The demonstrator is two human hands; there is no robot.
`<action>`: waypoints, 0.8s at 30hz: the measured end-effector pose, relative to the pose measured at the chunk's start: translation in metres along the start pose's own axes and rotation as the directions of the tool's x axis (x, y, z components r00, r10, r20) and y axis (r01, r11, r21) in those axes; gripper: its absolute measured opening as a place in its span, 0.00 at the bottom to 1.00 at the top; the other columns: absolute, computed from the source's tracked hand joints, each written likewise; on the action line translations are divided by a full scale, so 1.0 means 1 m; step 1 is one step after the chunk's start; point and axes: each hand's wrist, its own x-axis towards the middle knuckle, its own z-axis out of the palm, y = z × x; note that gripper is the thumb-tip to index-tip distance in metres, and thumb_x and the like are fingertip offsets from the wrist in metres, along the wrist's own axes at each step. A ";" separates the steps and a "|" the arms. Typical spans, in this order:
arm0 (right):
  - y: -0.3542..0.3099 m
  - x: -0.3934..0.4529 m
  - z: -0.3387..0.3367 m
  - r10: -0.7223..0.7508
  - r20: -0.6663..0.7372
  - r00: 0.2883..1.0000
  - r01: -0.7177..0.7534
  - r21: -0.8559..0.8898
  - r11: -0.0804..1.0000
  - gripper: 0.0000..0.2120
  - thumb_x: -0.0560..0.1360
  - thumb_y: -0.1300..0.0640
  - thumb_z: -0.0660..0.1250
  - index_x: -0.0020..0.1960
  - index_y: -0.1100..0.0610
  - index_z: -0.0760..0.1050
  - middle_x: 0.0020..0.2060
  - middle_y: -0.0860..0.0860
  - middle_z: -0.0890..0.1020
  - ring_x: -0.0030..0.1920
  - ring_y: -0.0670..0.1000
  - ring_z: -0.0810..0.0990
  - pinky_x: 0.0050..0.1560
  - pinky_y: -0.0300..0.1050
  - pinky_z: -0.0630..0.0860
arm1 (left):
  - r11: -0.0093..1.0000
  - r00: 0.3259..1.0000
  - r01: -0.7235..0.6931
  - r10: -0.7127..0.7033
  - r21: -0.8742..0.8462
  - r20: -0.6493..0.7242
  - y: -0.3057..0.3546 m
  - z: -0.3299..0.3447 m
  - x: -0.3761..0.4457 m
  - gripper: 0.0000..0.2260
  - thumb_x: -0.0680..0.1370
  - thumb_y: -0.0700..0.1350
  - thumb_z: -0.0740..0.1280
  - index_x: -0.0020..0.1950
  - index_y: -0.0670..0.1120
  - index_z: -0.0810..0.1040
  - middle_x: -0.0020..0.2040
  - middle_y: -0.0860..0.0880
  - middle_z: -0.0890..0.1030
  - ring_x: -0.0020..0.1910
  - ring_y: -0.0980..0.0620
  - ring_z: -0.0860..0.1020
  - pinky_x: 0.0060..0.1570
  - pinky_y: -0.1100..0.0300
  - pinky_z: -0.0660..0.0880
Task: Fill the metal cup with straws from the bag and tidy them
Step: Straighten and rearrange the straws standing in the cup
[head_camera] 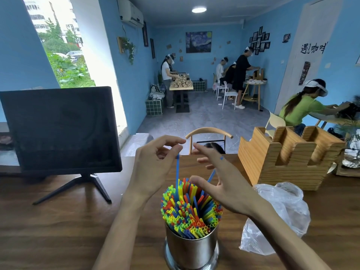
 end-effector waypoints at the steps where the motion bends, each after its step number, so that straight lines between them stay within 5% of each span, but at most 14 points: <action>1: 0.000 0.002 0.000 0.029 0.116 0.993 -0.020 -0.077 0.997 0.34 0.78 0.33 0.64 0.79 0.34 0.54 0.71 0.35 0.71 0.67 0.40 0.74 0.68 0.44 0.72 | 1.000 1.000 -0.006 0.006 -0.007 -0.018 0.001 0.001 0.000 0.13 0.79 0.43 0.73 0.50 0.64 0.84 0.46 0.60 0.85 0.42 0.55 0.85 0.43 0.70 0.76; 4: 0.001 0.001 0.003 0.065 0.398 0.915 0.002 -0.166 0.986 0.31 0.77 0.27 0.57 0.78 0.33 0.59 0.75 0.33 0.64 0.72 0.43 0.70 0.72 0.51 0.69 | 0.999 0.996 -0.043 0.041 -0.025 -0.082 0.006 0.001 0.002 0.13 0.80 0.43 0.72 0.50 0.63 0.84 0.45 0.59 0.85 0.42 0.57 0.85 0.42 0.69 0.77; 9: -0.006 0.001 -0.006 -0.002 0.158 0.987 0.007 -0.028 1.000 0.33 0.77 0.28 0.60 0.78 0.30 0.52 0.78 0.28 0.53 0.76 0.36 0.62 0.62 0.39 0.70 | 0.991 0.972 -0.112 0.094 -0.073 -0.214 0.014 -0.006 0.007 0.10 0.80 0.43 0.71 0.51 0.59 0.84 0.45 0.58 0.85 0.43 0.55 0.85 0.40 0.63 0.80; 13: 0.005 0.003 0.001 0.125 0.475 0.871 -0.057 -0.153 0.987 0.37 0.76 0.25 0.55 0.81 0.36 0.51 0.79 0.33 0.56 0.78 0.39 0.57 0.77 0.47 0.60 | 0.970 0.940 -0.147 0.076 -0.194 -0.334 0.021 -0.013 0.014 0.09 0.80 0.40 0.72 0.50 0.55 0.84 0.45 0.56 0.85 0.41 0.51 0.85 0.36 0.65 0.78; 18: -0.002 0.005 0.003 0.016 0.220 0.975 -0.049 0.145 0.988 0.26 0.78 0.36 0.67 0.74 0.41 0.71 0.72 0.32 0.70 0.74 0.33 0.64 0.72 0.33 0.64 | 0.919 0.858 -0.181 -0.027 -0.350 -0.512 0.025 -0.014 0.021 0.10 0.80 0.42 0.72 0.47 0.58 0.85 0.46 0.48 0.84 0.41 0.48 0.86 0.37 0.60 0.81; 21: -0.004 0.006 0.003 0.010 0.115 0.993 -0.048 0.333 0.942 0.14 0.82 0.46 0.66 0.64 0.48 0.82 0.60 0.40 0.84 0.64 0.40 0.79 0.65 0.39 0.75 | 0.897 0.816 -0.130 -0.146 -0.422 -0.559 0.016 -0.008 0.021 0.09 0.80 0.42 0.72 0.47 0.58 0.85 0.47 0.45 0.84 0.43 0.47 0.86 0.40 0.58 0.82; 24: -0.004 0.008 -0.006 0.102 0.002 0.995 -0.087 0.543 0.835 0.13 0.82 0.49 0.63 0.61 0.51 0.82 0.56 0.45 0.86 0.54 0.50 0.87 0.51 0.40 0.81 | 0.892 0.774 -0.036 -0.260 -0.451 -0.577 0.001 -0.007 0.019 0.08 0.80 0.40 0.72 0.48 0.53 0.84 0.46 0.42 0.83 0.40 0.48 0.85 0.39 0.60 0.82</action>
